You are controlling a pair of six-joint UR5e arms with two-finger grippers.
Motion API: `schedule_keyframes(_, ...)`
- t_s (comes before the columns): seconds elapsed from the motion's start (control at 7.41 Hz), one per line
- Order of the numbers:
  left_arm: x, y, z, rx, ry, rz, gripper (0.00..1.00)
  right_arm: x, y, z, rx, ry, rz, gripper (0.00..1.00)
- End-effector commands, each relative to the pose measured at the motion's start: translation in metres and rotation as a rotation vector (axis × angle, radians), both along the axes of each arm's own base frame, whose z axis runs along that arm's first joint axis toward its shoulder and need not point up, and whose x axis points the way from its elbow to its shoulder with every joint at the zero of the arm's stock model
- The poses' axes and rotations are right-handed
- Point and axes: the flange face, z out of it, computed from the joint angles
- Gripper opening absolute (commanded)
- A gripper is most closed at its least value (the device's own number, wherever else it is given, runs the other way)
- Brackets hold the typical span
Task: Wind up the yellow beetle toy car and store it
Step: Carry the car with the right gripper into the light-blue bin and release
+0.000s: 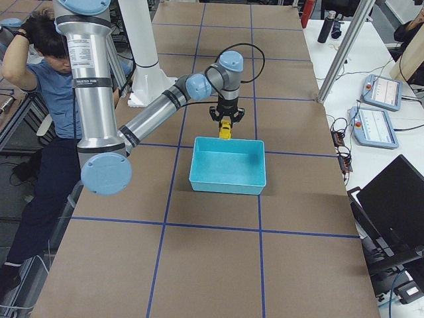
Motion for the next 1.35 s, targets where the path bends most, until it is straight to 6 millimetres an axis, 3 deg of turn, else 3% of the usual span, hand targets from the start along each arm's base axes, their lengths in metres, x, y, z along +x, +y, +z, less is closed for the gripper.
schedule_keyframes(0.0, 0.0, 0.0, 0.0, 0.0, 0.001, 0.0, 1.0, 0.02, -0.009, 0.068, -0.02, 0.035, -0.031, 0.0)
schedule_keyframes(0.41, 0.0, 0.0, -0.002, 0.005, 0.0, 0.0, 1.0, -0.006, -0.048, 0.119, 0.022, 0.01, -0.036, 0.0)
schedule_keyframes(0.68, 0.0, 0.0, -0.003, 0.006, 0.0, 0.0, 1.0, -0.037, -0.048, 0.126, -0.002, 0.002, -0.043, 0.0)
schedule_keyframes(0.95, 0.0, -0.001, -0.004, 0.008, 0.0, 0.0, 1.0, -0.069, -0.036, 0.136, -0.049, 0.01, -0.063, 0.0)
schedule_keyframes(1.22, 0.0, -0.001, -0.008, 0.017, -0.001, 0.0, 1.0, -0.075, -0.034, 0.137, -0.051, 0.011, -0.072, 0.0)
